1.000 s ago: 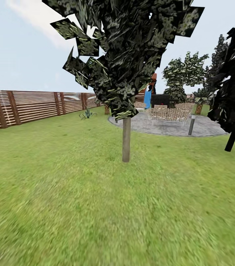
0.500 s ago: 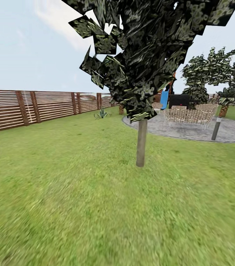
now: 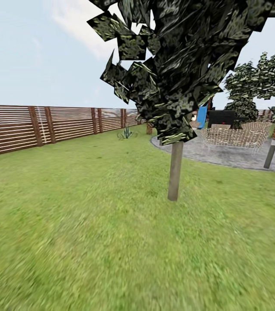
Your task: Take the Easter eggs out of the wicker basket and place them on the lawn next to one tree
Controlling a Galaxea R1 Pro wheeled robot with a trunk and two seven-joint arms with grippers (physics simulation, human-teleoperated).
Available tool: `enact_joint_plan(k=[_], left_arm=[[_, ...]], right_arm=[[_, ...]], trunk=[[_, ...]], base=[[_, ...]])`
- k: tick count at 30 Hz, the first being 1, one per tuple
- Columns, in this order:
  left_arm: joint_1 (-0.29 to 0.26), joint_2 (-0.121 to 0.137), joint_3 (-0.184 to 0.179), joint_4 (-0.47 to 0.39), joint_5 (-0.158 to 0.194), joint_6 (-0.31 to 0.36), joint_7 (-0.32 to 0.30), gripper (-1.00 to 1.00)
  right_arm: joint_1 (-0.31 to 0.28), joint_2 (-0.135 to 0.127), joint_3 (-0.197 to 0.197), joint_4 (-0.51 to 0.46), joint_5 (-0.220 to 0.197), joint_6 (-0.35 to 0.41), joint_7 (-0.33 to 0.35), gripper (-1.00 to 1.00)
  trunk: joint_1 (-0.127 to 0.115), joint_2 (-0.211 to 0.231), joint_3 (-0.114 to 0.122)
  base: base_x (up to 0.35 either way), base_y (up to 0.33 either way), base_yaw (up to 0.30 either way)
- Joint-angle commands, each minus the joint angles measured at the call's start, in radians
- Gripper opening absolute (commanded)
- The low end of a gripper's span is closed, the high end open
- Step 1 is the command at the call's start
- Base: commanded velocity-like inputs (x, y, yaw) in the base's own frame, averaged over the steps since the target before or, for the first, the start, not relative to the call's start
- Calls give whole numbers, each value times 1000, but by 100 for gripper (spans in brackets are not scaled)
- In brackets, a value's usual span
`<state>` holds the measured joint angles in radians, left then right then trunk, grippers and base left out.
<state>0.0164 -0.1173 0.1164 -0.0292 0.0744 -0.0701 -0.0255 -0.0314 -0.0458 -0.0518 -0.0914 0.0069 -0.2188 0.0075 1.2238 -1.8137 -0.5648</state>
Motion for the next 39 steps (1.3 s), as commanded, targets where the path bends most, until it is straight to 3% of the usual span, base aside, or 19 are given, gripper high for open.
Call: enact_joint_plan(k=[1, 13, 22, 30, 39], left_arm=[[0, 2, 5, -1, 8, -1, -3, 100], [0, 12, 13, -1, 10, -1, -7, 100], [0, 76, 34, -1, 39, 1, -6, 100], [0, 99, 35, 5, 56, 1, -6, 100], [0, 106, 36, 6, 57, 1, -9, 100]], right_arm=[[-1, 0, -5, 1, 1, -4, 1, 100], [-1, 0, -6, 0, 1, -4, 0, 100], [0, -1, -6, -1, 0, -4, 0, 100], [-1, -1, -6, -1, -1, -4, 0, 100], [0, -2, -6, -1, -1, -4, 0, 100]], trunk=[[1, 0, -1], [1, 0, -1], [1, 0, -1], [1, 0, -1], [1, 0, -1]], base=[[331, 0, 9], [332, 0, 2], [332, 0, 0], [332, 0, 0], [333, 18, 0]])
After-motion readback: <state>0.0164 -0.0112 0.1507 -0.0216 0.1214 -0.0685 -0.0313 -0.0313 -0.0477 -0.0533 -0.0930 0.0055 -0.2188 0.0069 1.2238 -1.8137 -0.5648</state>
